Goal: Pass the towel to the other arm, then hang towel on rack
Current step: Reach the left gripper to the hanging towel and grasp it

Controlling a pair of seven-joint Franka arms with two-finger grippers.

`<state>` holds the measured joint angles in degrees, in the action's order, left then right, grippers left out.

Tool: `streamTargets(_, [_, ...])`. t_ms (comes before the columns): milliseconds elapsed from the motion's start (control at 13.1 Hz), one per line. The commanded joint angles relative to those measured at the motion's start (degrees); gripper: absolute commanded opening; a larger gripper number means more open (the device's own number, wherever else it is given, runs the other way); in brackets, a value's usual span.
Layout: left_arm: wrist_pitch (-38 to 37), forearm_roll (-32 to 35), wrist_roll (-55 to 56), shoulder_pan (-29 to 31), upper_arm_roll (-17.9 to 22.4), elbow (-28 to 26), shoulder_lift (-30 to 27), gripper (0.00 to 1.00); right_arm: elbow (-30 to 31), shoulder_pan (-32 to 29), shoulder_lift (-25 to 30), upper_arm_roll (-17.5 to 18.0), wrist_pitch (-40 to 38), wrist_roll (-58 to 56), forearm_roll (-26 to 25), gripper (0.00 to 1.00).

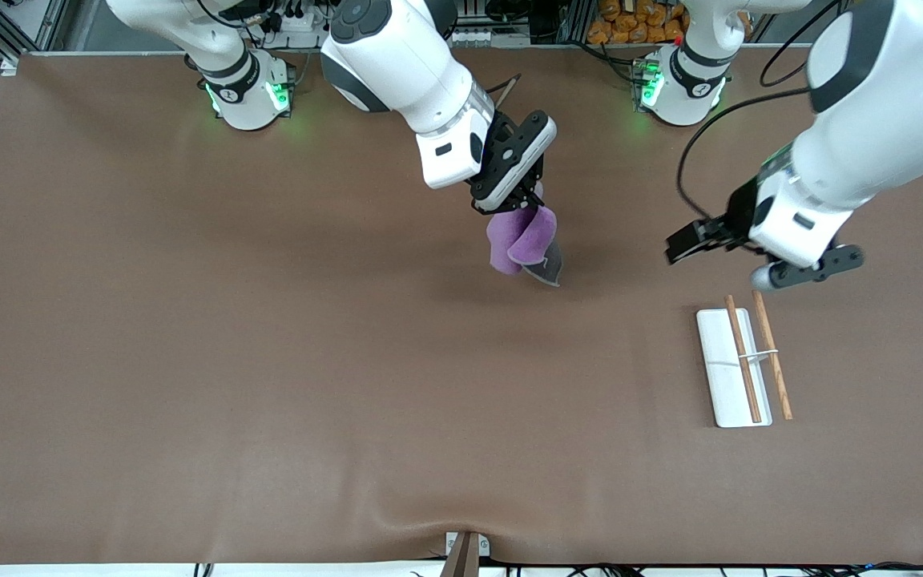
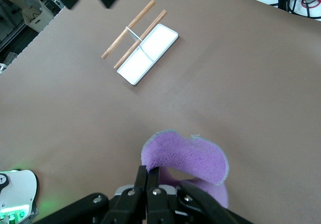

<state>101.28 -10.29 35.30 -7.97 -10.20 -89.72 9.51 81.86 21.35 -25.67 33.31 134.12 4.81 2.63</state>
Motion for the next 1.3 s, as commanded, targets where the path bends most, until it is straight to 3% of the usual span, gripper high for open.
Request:
streamTargets(0, [1.5, -0.9, 9.1, -3.5, 0.2, 4.5, 4.4, 1.00, 0.8, 0.0, 1.2, -0.3, -0.3, 1.3, 0.9, 0.00])
streamTargets(458, [5.7, -1.1, 18.9, -8.4, 0.0, 4.7, 6.9, 1.00, 0.9, 0.0, 1.2, -0.3, -0.3, 1.4, 0.9, 0.00])
streamTargets(764, [9.2, -13.0, 25.7, -10.0, -0.1, 4.5, 9.4, 1.00, 0.9, 0.0, 1.2, -0.3, -0.5, 1.4, 0.9, 0.00])
streamTargets(1069, [9.2, -13.9, 25.7, -10.5, -0.4, 4.1, 11.5, 1.00, 0.9, -0.1, 1.2, -0.4, -0.5, 1.4, 0.9, 0.00])
streamTargets(1222, [9.2, -17.9, 25.8, -10.5, -0.4, 4.3, 12.4, 1.00, 0.9, -0.1, 1.2, -0.3, -0.5, 1.4, 0.9, 0.00])
